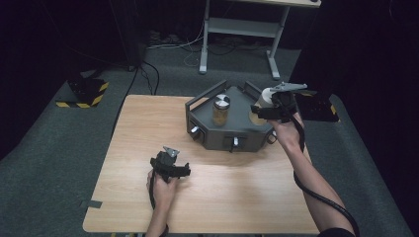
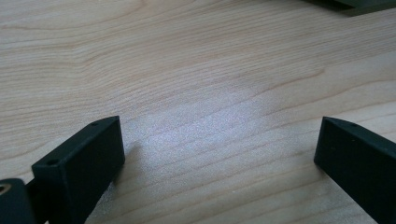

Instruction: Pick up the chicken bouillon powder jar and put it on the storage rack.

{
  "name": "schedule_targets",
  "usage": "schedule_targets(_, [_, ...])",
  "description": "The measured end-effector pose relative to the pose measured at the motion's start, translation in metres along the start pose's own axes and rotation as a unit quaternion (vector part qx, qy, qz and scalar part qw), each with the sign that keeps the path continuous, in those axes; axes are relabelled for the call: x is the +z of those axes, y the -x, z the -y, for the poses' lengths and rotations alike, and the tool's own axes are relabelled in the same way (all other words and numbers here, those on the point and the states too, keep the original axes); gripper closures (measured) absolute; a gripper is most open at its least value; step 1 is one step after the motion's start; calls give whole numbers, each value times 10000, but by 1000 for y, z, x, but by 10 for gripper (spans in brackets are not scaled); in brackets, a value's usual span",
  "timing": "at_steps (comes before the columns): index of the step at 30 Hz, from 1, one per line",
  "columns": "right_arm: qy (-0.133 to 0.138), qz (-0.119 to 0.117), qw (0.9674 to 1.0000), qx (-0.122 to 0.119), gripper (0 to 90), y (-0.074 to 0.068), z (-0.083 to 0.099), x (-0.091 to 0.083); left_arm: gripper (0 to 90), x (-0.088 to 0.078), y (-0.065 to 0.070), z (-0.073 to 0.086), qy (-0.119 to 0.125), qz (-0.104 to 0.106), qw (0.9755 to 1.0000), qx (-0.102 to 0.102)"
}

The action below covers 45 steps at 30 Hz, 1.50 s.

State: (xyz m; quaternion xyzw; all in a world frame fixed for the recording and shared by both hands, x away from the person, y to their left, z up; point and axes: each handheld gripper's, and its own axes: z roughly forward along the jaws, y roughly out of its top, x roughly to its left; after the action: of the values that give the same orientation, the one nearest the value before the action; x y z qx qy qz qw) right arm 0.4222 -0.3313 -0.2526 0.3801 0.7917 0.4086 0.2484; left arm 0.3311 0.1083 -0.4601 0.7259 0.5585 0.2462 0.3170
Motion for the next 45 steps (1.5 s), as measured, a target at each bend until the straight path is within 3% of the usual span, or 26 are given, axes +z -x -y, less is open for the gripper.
schedule_targets(24, [-434,34,9990,49,322,-9,-16,49,17,0,0,0,-1,-8,10000,-1])
schedule_targets(45, [-683,46,9976,116,323,-8,-18,65,17,0,1,0,14,-7,10000,-21])
